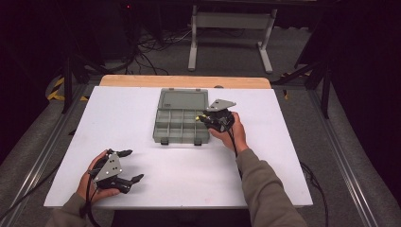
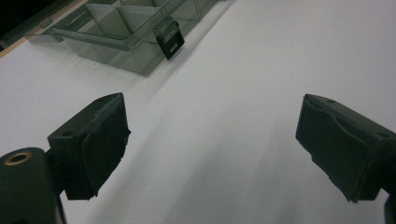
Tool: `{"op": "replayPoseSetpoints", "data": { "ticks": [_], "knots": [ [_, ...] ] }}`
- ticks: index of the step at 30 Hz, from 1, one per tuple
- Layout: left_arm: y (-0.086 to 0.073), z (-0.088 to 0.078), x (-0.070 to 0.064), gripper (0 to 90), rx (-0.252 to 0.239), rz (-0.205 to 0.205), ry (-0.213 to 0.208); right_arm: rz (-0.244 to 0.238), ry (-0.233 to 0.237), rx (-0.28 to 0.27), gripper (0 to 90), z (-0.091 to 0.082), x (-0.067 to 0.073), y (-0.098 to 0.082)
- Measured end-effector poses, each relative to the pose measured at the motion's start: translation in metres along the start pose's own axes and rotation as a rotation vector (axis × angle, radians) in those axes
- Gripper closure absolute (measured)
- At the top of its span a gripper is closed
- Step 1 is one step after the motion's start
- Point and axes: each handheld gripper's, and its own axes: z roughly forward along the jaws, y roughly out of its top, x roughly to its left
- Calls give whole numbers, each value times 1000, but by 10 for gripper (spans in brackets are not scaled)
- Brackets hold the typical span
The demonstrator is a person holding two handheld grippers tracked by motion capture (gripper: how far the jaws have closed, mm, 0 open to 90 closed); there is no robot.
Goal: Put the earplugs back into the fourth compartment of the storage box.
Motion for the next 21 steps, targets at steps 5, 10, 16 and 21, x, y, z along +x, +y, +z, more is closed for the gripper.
{"op": "replayPoseSetpoints", "data": {
  "ticks": [5,10,16,21],
  "knots": [
    [0,0,0,102,-1,0,-2,7,-6,13,709,7,-1,1],
    [0,0,0,103,-1,-1,-2,12,-12,18,706,11,-2,2],
    [0,0,0,102,1,0,-1,20,-16,27,703,13,-4,2],
    [0,0,0,102,1,0,-1,25,-17,27,700,14,-4,1]
  ]
}}
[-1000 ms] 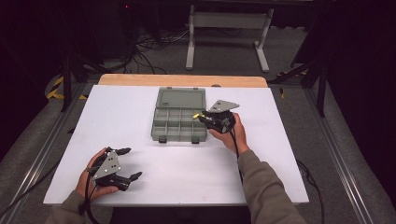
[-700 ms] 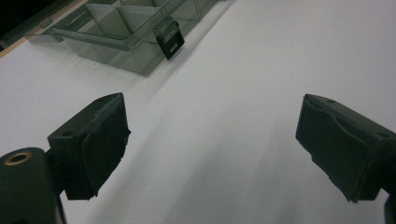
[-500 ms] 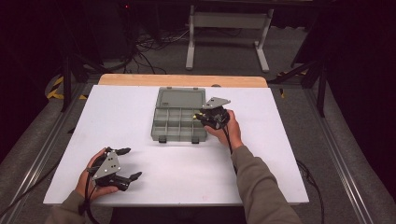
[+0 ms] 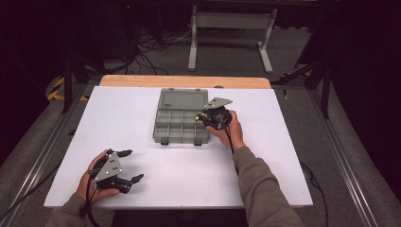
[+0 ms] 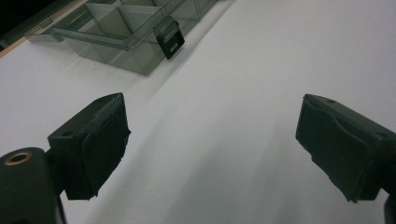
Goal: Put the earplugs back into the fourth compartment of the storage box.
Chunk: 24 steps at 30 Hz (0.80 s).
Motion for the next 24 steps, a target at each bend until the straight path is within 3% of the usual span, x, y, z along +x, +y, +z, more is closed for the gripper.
{"op": "replayPoseSetpoints", "data": {
  "ticks": [17,24],
  "knots": [
    [0,0,0,104,2,1,0,23,0,11,664,0,-2,-2],
    [0,0,0,104,-2,-3,2,22,-11,11,587,0,-1,-2]
  ]
}}
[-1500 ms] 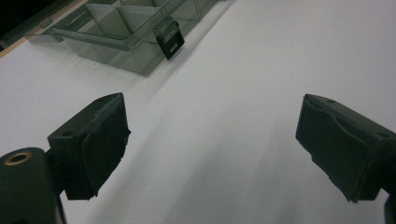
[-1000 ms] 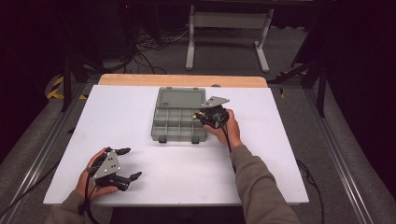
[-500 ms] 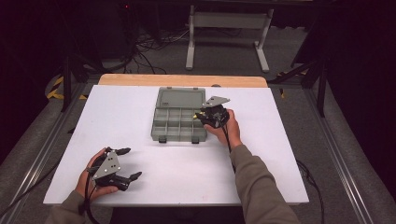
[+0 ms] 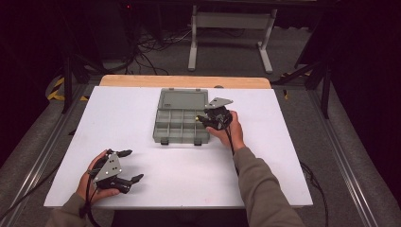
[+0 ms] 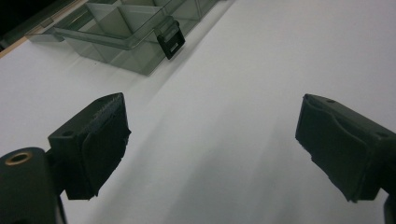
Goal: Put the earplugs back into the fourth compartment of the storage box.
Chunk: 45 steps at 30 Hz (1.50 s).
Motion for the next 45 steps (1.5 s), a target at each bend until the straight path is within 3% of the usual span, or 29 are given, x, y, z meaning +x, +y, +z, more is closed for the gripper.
{"op": "replayPoseSetpoints", "data": {
  "ticks": [4,12,17,23,28,33,45],
  "knots": [
    [0,0,0,104,-2,-3,0,27,7,-24,528,-7,0,1],
    [0,-1,0,104,-2,-5,5,-17,26,-83,517,-25,11,3],
    [0,-2,-1,106,-5,-7,8,-26,58,-161,509,-53,27,-9],
    [1,-1,-3,107,2,1,9,-43,75,-201,505,-73,40,-19],
    [1,0,-2,109,3,-5,12,-45,90,-215,504,-86,47,-32],
    [1,-1,-2,111,-3,-15,14,-78,92,-216,504,-96,53,-38],
    [2,-3,0,148,-23,-42,64,-89,106,-209,506,-113,58,-54]
  ]
}}
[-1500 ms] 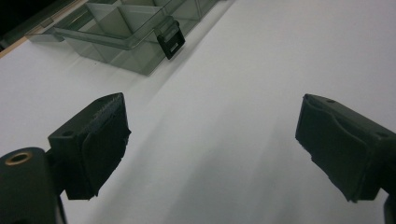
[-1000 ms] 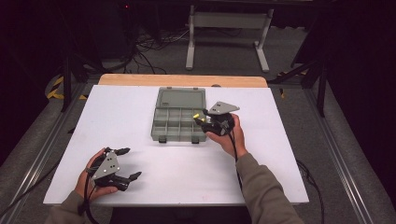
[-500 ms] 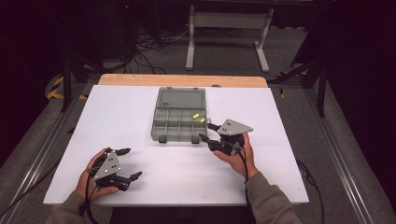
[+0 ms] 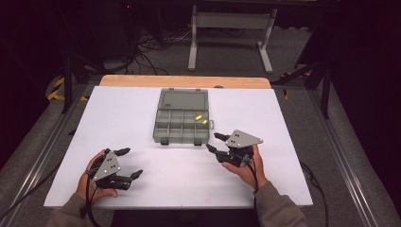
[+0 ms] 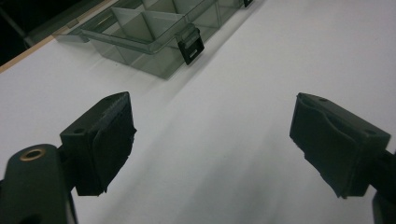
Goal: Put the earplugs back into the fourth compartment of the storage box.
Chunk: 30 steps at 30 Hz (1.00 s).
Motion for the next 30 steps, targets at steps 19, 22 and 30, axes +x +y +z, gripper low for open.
{"op": "replayPoseSetpoints", "data": {
  "ticks": [19,22,30],
  "knots": [
    [0,-6,7,422,-21,-37,57,-53,83,57,707,4,8,-11],
    [0,-6,7,500,-13,-37,55,-56,99,60,792,5,8,-13],
    [0,-6,8,780,-7,-39,27,-62,106,85,900,7,3,-20]
  ]
}}
